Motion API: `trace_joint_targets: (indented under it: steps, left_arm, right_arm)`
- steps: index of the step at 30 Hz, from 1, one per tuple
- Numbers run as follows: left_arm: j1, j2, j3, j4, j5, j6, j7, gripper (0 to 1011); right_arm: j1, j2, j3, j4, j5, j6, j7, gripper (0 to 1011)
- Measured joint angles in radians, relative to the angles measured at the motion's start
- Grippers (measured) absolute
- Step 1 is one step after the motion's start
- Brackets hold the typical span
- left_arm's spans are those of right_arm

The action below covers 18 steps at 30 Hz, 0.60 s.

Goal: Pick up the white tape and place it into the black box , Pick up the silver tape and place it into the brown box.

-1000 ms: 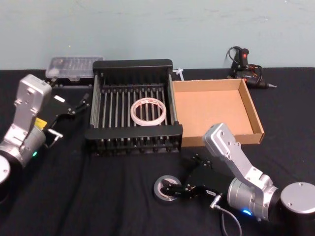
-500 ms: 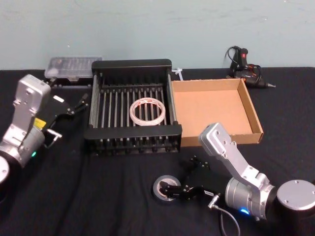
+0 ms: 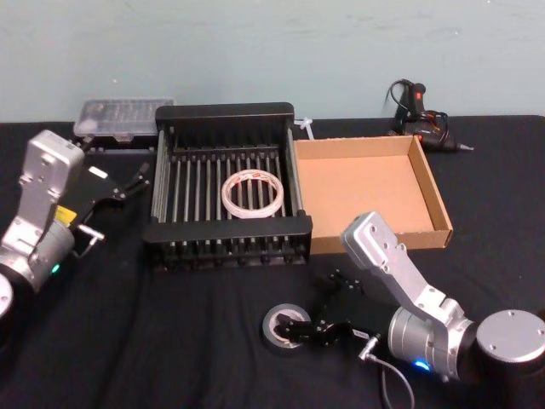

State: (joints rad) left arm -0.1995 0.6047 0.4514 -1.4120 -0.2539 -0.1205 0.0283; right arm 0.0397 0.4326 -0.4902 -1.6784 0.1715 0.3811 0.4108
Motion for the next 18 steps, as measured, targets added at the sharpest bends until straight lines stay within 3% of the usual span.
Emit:
trace_joint_targets:
  steps: [11,18]
  left_arm:
    - [0.0,0.0,0.0,0.0,0.0,0.0,0.0,1001]
    - [0.0,0.0,0.0,0.0,0.0,0.0,0.0,1001]
  right_arm:
    - [0.0,0.001,0.0,-0.001,0.0,-0.001,0.001,996]
    - [0.0,0.001,0.0,-0.001,0.001,-0.002,0.001,849]
